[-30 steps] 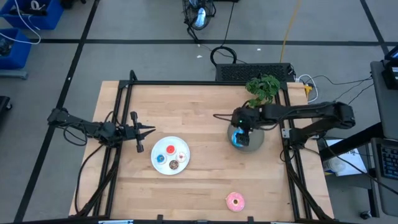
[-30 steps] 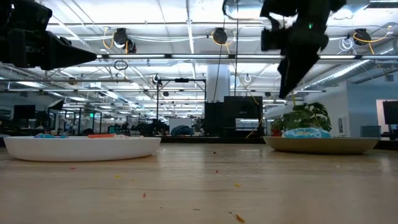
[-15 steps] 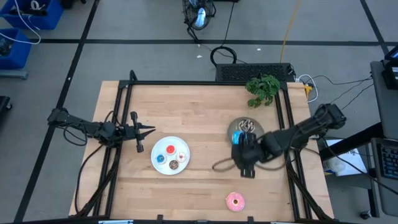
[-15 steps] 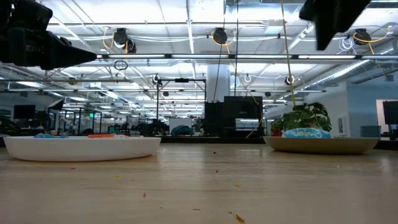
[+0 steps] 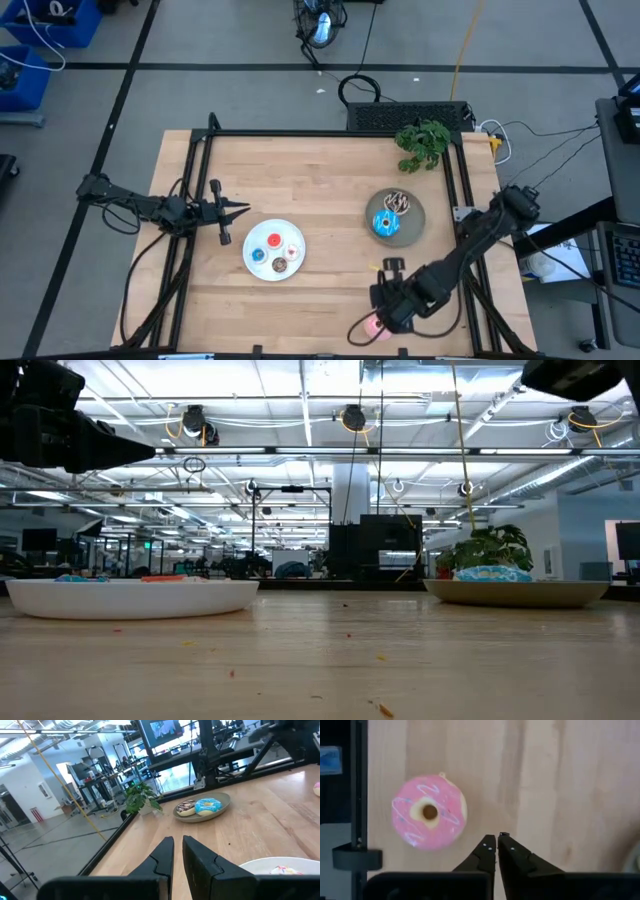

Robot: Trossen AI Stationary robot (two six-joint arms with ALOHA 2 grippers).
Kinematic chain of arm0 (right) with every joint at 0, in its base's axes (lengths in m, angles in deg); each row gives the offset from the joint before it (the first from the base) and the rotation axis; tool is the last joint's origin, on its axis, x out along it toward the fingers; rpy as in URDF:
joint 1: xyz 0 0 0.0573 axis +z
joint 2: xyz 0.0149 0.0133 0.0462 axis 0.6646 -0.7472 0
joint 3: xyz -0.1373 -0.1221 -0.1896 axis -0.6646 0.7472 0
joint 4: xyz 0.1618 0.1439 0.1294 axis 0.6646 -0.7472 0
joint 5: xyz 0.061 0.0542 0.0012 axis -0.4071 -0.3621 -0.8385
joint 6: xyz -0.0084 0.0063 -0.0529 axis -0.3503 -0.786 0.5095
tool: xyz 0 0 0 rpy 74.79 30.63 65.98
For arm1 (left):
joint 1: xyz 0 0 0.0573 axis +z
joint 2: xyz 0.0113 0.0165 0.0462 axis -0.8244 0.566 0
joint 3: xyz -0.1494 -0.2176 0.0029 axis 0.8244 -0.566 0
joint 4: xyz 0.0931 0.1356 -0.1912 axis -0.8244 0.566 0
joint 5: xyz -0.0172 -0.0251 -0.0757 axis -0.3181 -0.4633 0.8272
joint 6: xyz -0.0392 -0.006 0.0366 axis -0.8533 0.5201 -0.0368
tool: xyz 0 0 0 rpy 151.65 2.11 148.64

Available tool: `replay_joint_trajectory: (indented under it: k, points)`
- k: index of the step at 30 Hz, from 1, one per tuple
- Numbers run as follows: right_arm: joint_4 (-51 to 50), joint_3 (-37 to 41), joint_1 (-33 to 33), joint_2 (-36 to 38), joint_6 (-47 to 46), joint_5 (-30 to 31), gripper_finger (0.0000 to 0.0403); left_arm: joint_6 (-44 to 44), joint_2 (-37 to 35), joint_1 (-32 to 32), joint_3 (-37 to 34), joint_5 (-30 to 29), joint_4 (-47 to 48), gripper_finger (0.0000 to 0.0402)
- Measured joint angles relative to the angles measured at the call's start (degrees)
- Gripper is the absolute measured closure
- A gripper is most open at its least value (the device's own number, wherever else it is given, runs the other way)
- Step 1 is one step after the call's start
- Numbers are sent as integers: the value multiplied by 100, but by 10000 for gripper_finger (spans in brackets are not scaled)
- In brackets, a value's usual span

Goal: Pick & Place donuts
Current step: Put the big pink donut on the gray plate

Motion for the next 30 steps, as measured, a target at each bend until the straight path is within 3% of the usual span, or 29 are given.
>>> replay_joint_trajectory:
  k: [9,22,30]
  points:
    - [607,2,-102,-241,580,-5,391,-140,0,-1,0,1,3,355]
    - [830,100,-196,-140,666,164,402,-133,-1,-2,0,0,2,355]
    - [1264,315,-199,-142,287,-11,379,-232,-1,0,0,0,0,355]
